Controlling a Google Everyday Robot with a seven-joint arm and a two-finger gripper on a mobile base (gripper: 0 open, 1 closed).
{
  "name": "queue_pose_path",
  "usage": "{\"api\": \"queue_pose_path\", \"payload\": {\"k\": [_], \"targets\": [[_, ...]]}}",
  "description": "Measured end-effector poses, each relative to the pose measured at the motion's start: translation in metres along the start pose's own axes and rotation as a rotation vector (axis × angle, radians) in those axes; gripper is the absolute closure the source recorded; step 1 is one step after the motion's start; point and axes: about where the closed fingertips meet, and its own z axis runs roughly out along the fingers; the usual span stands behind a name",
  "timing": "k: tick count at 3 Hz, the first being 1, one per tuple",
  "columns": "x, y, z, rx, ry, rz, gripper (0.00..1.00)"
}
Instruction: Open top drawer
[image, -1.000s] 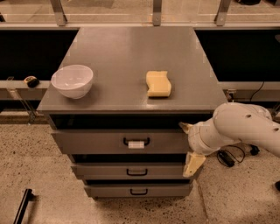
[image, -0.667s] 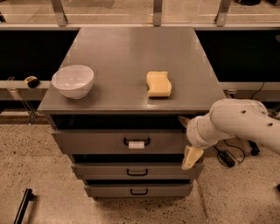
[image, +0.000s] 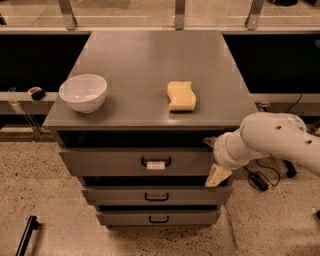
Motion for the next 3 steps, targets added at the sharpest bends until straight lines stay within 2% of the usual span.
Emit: {"api": "queue_pose_path", "payload": {"k": [1,2,3], "targets": [[0.0,0.0,0.0,0.0,0.0,0.0,0.43],[0.0,0.0,0.0,0.0,0.0,0.0,0.53],[0.0,0.0,0.0,0.0,0.0,0.0,0.51]]}}
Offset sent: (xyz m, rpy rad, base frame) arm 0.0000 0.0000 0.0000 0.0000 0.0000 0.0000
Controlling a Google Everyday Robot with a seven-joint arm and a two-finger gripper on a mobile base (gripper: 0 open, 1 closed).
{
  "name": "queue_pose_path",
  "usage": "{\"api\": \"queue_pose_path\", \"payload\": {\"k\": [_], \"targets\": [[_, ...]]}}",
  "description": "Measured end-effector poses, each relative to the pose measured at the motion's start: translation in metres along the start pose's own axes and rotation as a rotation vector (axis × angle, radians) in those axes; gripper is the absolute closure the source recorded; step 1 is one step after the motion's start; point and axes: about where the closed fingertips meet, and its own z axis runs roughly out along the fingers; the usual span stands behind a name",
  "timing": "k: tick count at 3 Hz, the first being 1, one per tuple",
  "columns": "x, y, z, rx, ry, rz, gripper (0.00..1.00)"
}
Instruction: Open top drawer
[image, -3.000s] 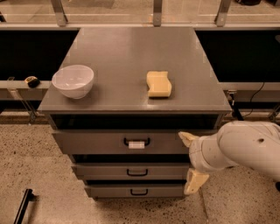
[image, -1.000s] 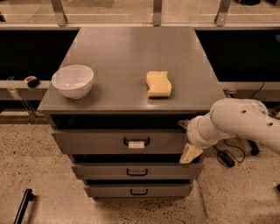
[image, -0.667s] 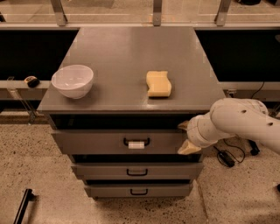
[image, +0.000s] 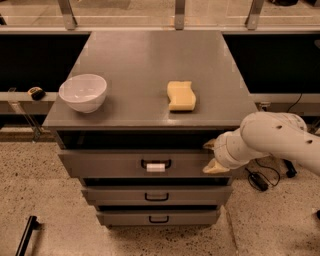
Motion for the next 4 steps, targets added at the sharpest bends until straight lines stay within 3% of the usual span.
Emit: {"api": "queue_pose_path", "payload": {"k": [2,4], "targets": [[0.0,0.0,0.0,0.0,0.0,0.0,0.02],[-0.0055,0.0013,0.002,-0.025,0.004,-0.026,0.0]]}}
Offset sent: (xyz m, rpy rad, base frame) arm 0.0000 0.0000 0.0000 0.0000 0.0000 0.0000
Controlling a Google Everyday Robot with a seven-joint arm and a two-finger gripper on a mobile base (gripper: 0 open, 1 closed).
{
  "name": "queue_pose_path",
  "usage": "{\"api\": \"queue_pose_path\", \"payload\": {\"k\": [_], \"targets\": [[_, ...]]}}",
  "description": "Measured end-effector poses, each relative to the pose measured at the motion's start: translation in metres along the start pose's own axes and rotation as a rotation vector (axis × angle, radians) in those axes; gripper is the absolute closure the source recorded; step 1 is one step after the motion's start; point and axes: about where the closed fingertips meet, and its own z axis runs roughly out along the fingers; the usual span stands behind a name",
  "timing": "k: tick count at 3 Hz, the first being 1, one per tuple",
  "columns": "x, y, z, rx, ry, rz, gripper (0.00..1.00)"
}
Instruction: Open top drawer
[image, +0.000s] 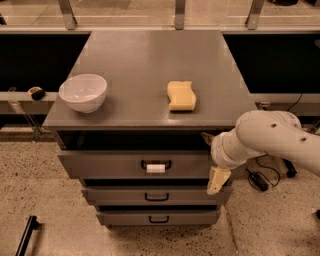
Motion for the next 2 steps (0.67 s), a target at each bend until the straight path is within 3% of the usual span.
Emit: {"api": "queue_pose_path", "payload": {"k": [2], "targets": [[-0.024,0.02,-0.014,-0.044,-0.02,-0.057,0.37]]}}
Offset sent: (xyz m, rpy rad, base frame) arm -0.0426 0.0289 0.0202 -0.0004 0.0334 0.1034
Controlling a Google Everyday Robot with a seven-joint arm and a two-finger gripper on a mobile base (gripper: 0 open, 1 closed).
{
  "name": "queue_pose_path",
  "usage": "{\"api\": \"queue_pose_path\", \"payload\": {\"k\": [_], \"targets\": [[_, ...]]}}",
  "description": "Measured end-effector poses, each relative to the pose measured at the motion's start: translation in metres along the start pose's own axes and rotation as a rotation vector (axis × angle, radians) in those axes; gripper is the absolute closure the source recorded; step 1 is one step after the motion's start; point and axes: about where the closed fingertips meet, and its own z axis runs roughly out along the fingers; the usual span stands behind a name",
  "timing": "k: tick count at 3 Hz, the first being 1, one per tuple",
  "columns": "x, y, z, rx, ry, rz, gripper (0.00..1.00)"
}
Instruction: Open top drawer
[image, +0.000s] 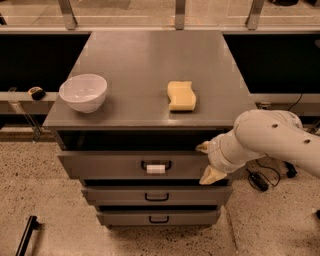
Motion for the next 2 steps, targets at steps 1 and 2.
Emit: {"api": "queue_pose_path", "payload": {"k": [1,2], "targets": [[-0.011,0.009,-0.008,-0.006,-0.023,-0.014,0.38],[-0.019,0.023,-0.014,-0.017,-0.049,-0.015,0.36]]}}
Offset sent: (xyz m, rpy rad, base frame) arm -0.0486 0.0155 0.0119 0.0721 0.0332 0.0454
